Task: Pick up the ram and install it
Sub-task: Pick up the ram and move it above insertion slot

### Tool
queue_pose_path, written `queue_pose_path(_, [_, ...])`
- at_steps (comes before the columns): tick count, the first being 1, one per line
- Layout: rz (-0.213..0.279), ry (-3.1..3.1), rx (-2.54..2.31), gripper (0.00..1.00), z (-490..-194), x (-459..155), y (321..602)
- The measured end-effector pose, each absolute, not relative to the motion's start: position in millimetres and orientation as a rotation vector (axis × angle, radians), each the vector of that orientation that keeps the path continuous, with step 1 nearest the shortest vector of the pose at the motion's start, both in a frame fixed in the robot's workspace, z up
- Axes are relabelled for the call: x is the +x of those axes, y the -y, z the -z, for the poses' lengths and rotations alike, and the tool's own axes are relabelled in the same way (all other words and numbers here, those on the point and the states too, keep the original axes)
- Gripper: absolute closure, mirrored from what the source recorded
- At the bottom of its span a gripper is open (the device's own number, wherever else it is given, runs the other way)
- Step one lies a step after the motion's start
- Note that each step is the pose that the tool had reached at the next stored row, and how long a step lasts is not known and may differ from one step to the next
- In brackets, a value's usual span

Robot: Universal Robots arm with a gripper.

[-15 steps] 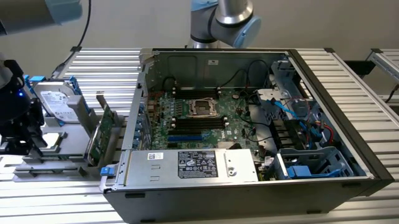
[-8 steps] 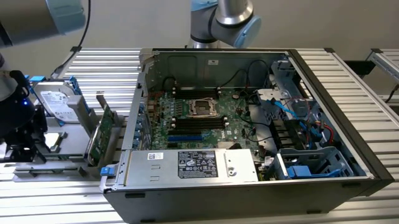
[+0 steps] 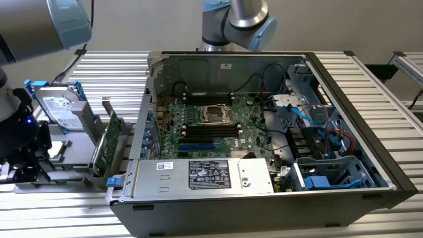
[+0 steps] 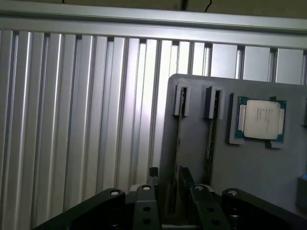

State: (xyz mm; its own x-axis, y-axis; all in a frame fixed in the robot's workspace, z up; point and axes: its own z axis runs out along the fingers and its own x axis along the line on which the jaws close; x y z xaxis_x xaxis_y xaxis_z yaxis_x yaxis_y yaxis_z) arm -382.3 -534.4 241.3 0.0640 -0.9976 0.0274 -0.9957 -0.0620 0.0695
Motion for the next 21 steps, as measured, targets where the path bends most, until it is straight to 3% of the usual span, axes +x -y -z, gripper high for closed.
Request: queue_pose_path(21, [0.078,2.127,2.257,0.69,-212,-383,535])
